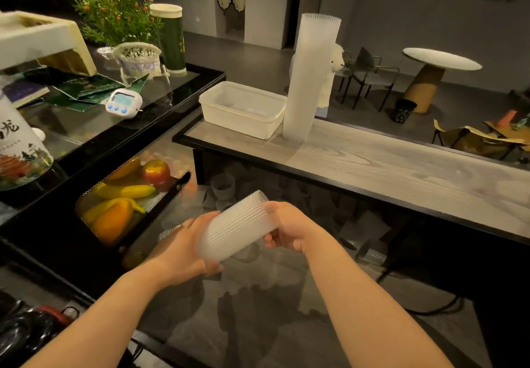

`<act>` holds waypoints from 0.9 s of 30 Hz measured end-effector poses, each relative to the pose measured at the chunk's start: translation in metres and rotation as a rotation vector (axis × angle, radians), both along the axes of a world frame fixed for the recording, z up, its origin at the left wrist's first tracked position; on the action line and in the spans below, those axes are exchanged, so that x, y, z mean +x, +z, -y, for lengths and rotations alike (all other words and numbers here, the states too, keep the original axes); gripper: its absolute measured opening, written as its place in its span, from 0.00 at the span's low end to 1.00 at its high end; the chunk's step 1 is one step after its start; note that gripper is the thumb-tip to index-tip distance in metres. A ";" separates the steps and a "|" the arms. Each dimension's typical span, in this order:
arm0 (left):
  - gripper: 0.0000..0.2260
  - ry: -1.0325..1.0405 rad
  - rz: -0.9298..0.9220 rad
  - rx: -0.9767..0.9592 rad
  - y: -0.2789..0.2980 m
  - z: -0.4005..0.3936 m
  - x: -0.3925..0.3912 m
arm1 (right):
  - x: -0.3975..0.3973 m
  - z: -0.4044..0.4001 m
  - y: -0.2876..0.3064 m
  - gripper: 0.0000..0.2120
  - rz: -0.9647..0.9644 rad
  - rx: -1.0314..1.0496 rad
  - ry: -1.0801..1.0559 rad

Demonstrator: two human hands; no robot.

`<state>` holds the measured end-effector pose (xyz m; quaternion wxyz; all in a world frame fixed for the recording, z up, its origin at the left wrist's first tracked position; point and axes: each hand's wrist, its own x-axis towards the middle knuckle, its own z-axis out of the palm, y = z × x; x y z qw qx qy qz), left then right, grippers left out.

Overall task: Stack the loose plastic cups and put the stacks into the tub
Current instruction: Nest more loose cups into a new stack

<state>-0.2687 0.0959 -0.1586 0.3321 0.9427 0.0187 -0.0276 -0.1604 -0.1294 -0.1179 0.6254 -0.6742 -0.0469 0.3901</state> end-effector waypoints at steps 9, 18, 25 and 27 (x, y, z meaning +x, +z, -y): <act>0.45 0.128 0.081 -0.005 0.013 -0.026 0.009 | 0.009 -0.042 0.005 0.25 -0.118 0.080 -0.101; 0.45 0.230 0.027 -0.137 0.014 -0.070 0.016 | -0.004 -0.083 -0.086 0.14 0.554 -0.721 0.254; 0.46 0.237 -0.045 -0.193 0.003 -0.095 0.015 | -0.005 -0.099 -0.140 0.29 0.490 -1.024 0.556; 0.44 0.233 -0.074 -0.219 0.001 -0.100 0.016 | -0.003 -0.102 -0.146 0.31 0.495 -1.061 0.602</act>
